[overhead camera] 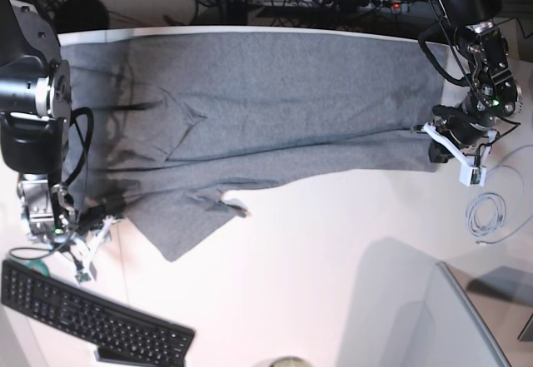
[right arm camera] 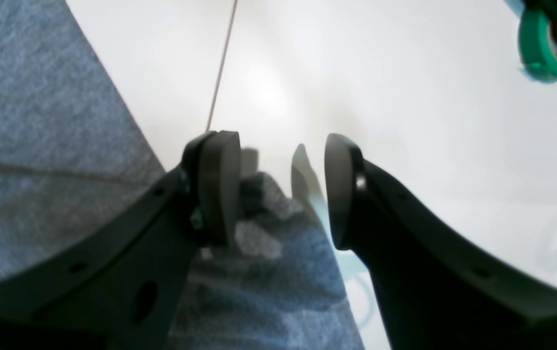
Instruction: Layout the t-shirt on the table in an organized manner, then fold the t-shirt properly
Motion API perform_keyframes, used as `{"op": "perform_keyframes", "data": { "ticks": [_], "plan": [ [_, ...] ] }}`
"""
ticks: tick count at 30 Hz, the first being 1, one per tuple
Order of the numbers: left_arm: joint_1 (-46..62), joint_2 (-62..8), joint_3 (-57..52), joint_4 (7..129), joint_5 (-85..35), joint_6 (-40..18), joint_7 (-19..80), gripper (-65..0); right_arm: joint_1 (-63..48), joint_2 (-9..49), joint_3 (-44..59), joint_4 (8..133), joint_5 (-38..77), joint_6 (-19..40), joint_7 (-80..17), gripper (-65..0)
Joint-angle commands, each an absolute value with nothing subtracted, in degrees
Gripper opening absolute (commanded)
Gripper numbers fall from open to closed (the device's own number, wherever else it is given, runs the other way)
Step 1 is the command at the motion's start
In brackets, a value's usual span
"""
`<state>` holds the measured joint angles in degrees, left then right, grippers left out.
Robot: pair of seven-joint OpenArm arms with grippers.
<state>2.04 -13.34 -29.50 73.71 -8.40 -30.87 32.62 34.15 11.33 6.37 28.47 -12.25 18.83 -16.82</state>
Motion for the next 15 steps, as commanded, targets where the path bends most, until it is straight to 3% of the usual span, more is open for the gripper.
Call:
{"op": "perform_keyframes", "data": {
  "ticks": [1,11,13,15],
  "plan": [
    [1.4,-14.3,-29.8,74.8,-9.1,-30.8,31.5,-65.0,35.8,11.9,6.5,29.0,-12.1,18.7,-15.2,-38.0],
    [1.4,-14.2,-29.8,74.8,-8.8,-30.8,31.5,-65.0,34.2,10.7,6.5,29.0,-12.1,18.7,-15.1,-39.8],
    [1.4,-14.2,-29.8,74.8,-8.8,-30.8,31.5,-65.0,34.2,10.7,6.5,29.0,-12.1,18.7,-15.1,-48.5],
    [1.4,-14.3,-29.9,74.8,-8.8,-30.8,31.5,-65.0,34.2,10.7,6.5,29.0,-12.1,18.7,-15.1,-63.6]
  ]
}}
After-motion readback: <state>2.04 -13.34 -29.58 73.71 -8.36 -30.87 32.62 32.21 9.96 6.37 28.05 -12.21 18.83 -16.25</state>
